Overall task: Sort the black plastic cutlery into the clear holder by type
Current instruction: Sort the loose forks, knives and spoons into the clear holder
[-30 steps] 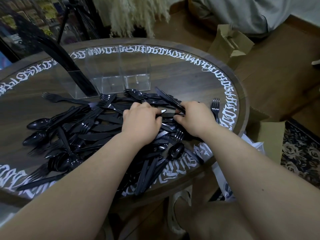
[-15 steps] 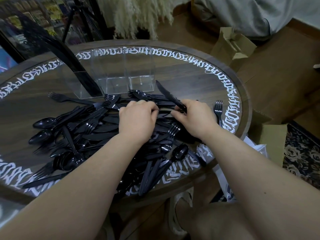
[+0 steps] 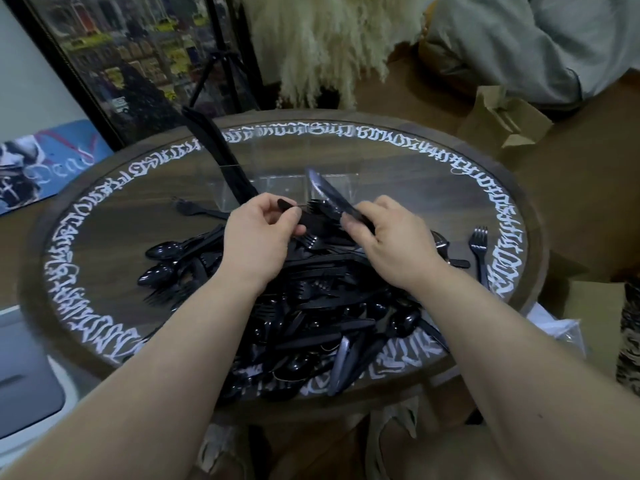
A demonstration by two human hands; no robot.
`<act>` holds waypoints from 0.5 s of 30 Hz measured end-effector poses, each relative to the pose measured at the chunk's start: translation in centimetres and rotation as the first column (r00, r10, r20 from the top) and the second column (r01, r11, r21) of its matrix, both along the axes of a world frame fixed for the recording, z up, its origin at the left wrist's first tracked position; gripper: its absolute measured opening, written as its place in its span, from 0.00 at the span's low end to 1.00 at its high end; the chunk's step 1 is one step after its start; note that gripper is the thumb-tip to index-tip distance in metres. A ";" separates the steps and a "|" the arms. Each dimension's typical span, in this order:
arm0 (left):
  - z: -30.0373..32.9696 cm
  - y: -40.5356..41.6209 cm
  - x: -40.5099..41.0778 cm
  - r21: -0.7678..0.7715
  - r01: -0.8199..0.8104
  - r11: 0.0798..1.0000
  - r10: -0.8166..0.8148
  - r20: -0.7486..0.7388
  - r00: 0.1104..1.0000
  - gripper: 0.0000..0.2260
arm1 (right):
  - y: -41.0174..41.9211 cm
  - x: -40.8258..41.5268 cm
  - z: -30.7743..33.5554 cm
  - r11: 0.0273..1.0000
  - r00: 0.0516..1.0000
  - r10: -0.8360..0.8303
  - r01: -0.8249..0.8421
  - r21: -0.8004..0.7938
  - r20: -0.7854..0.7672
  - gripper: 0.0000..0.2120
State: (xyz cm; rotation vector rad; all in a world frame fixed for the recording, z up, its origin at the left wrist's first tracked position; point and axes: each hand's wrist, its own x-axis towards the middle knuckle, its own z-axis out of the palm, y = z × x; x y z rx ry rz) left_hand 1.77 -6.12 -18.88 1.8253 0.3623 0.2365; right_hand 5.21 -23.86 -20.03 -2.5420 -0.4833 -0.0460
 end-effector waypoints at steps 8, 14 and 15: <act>0.9 3.2 -1.2 -0.205 -0.036 0.978 0.029 -0.036 0.999 0.12 | 3.9 -0.8 0.2 0.980 0.988 0.157 -0.157 -0.122 -0.012 0.22; 1.2 4.5 -1.8 -0.241 -0.018 0.970 0.007 -0.045 0.999 0.12 | 5.7 -1.3 0.2 0.957 0.980 0.198 -0.193 -0.215 0.003 0.17; 1.1 4.7 -1.9 -0.199 -0.026 0.980 0.018 -0.040 0.999 0.12 | 6.0 -1.4 0.2 0.954 0.979 0.206 -0.201 -0.224 0.000 0.18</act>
